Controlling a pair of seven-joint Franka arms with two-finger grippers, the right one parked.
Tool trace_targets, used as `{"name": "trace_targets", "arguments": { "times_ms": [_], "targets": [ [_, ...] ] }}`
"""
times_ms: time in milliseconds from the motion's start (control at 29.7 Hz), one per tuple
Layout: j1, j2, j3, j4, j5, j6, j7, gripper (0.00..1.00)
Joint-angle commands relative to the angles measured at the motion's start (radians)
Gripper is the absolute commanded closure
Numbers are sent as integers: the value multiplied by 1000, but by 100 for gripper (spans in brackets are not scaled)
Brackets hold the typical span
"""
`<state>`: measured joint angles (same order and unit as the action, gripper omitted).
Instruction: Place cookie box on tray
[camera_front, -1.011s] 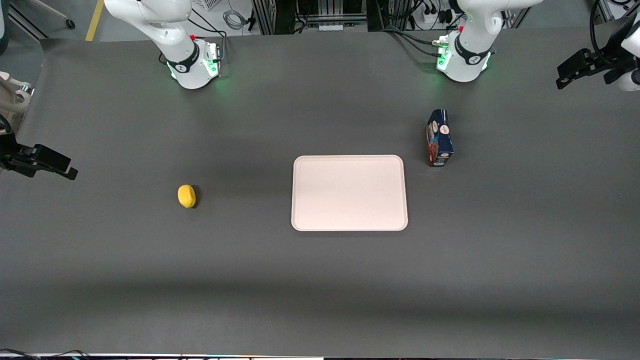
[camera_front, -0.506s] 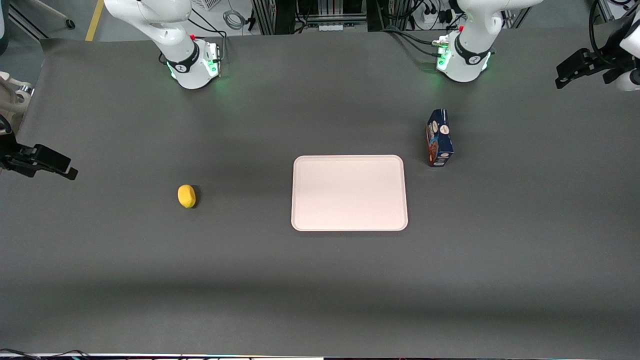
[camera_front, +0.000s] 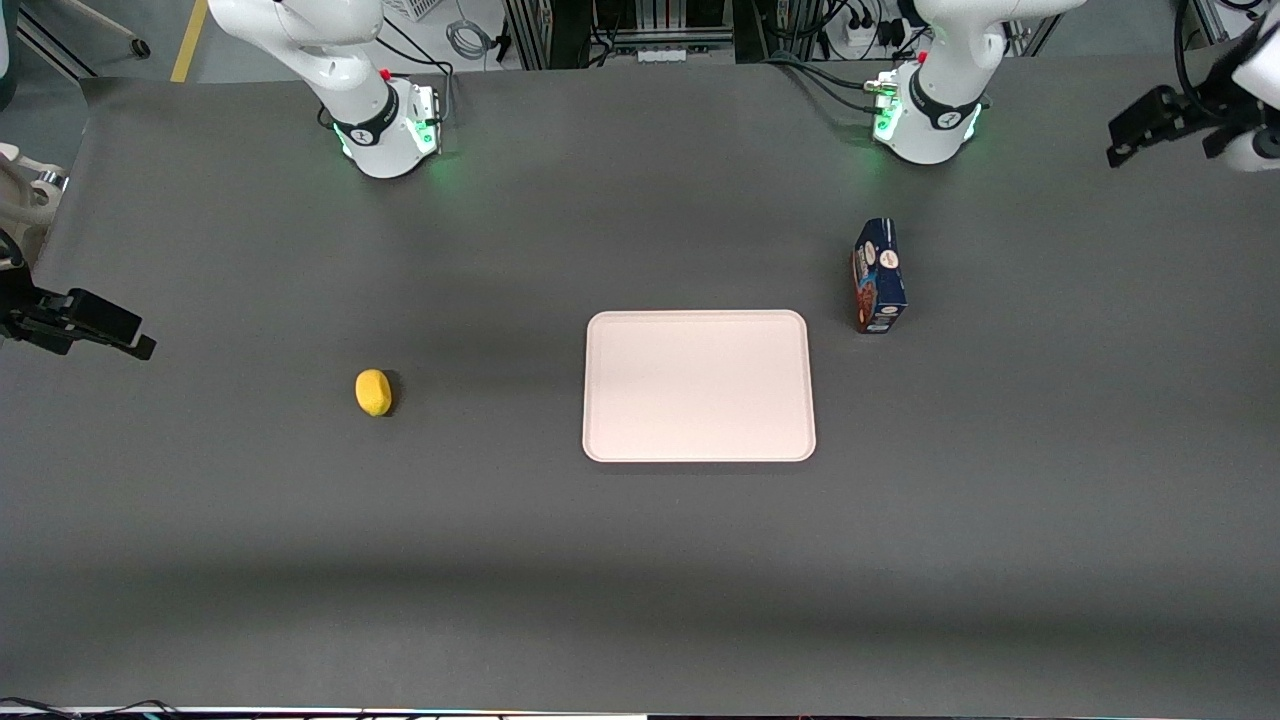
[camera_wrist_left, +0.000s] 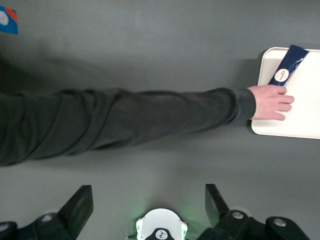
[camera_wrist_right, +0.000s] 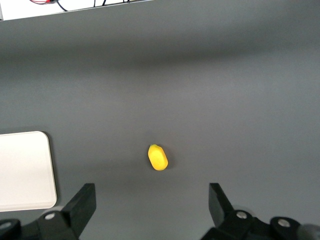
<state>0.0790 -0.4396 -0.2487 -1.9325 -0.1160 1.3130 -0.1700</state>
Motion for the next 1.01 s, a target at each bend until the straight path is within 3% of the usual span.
{"name": "trace_targets", "arguments": {
  "times_ms": [0,270,978],
  "targets": [
    [5,-59,-38,-271,-45,216,-55,0],
    [2,-2,-98,-506,-103,560,-102,0],
    [1,275,-185,-672,-99,1055,-164,0]
  ]
}}
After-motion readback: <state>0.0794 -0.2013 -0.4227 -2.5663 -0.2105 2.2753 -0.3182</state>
